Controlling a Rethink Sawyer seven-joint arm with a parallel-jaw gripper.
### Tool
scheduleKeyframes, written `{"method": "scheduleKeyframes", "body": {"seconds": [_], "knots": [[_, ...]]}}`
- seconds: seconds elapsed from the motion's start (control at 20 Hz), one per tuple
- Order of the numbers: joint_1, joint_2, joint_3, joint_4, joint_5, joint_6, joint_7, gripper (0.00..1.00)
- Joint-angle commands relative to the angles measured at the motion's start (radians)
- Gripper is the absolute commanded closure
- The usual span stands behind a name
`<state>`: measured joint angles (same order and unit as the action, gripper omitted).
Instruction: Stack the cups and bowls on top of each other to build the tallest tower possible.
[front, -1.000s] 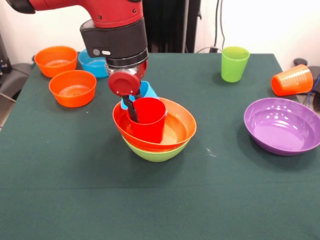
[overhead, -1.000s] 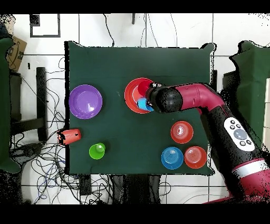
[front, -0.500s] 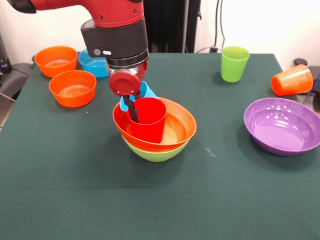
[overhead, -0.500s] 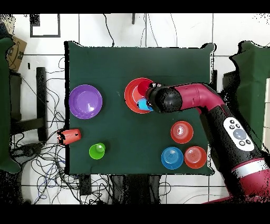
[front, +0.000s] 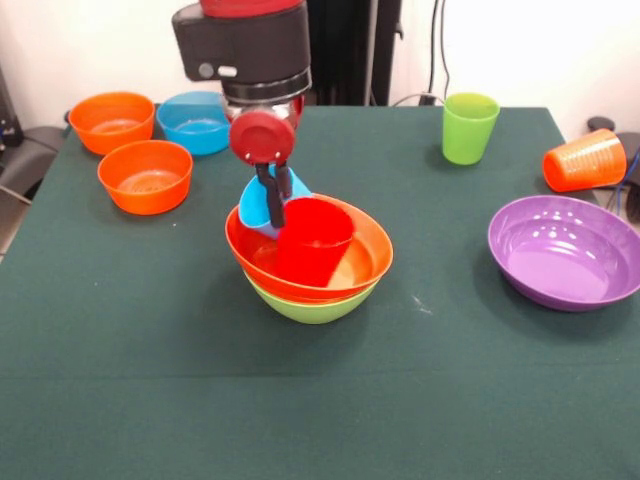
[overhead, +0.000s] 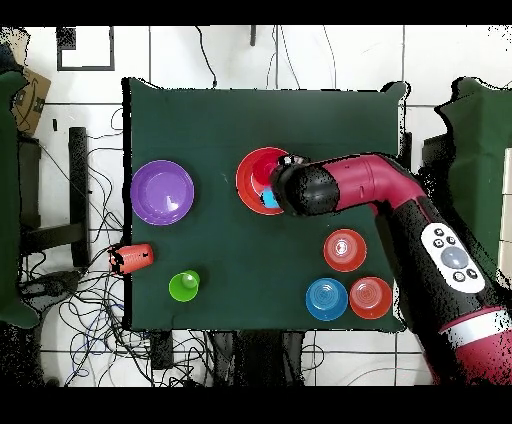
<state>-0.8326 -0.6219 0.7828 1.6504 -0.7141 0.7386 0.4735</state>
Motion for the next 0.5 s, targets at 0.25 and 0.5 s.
{"method": "scheduleKeyframes", "body": {"seconds": [0.25, 0.5], "knots": [[0.066, -0.056, -0.100, 0.078, 0.012, 0.037, 0.142, 0.00], [0.068, -0.064, -0.108, 0.077, 0.027, 0.043, 0.127, 0.00]]}}
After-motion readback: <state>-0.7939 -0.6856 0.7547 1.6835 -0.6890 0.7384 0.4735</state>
